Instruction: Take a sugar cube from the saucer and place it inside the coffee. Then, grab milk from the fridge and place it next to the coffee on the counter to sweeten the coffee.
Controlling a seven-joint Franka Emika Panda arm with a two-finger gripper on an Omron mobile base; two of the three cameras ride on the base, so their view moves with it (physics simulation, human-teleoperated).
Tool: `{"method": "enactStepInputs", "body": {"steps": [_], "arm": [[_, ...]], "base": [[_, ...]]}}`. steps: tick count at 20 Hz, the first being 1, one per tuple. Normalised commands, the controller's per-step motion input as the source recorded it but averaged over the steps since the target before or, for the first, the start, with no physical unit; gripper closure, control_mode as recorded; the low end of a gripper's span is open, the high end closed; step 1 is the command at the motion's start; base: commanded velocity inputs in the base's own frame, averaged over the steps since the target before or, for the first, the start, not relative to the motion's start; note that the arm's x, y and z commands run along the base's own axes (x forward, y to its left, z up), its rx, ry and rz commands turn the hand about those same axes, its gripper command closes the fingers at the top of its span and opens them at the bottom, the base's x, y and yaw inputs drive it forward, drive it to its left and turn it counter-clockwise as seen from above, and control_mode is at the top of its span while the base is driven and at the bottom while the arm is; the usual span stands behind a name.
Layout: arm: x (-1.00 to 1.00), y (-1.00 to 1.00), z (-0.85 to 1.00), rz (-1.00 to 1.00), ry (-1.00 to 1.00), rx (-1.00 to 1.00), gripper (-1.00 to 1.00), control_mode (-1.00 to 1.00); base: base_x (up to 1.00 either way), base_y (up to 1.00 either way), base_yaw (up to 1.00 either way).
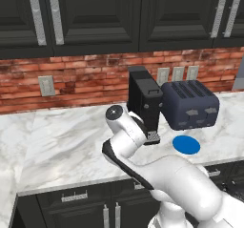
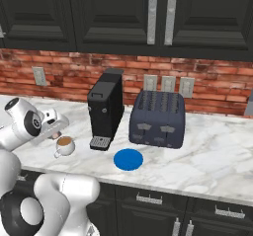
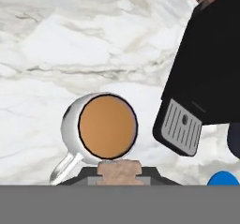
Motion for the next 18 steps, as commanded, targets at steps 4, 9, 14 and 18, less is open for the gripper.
{"method": "enactStepInputs", "body": {"steps": [4,9,14,18], "arm": [[0.14,0.09,-0.12,-0.07,0.0,-0.09,1.0,-1.0],[0.0,0.03,-0.16,-0.05,0.0,-0.09,1.0,-1.0],[0.0,0.0,-0.11,-0.08,0.0,-0.06,1.0,-1.0],[0.0,-0.01,-0.07,-0.08,0.0,-0.02,1.0,-1.0]], "base": [[0.0,0.0,0.0],[0.0,0.0,0.0],[0.0,0.0,0.0],[0.0,0.0,0.0]]}}
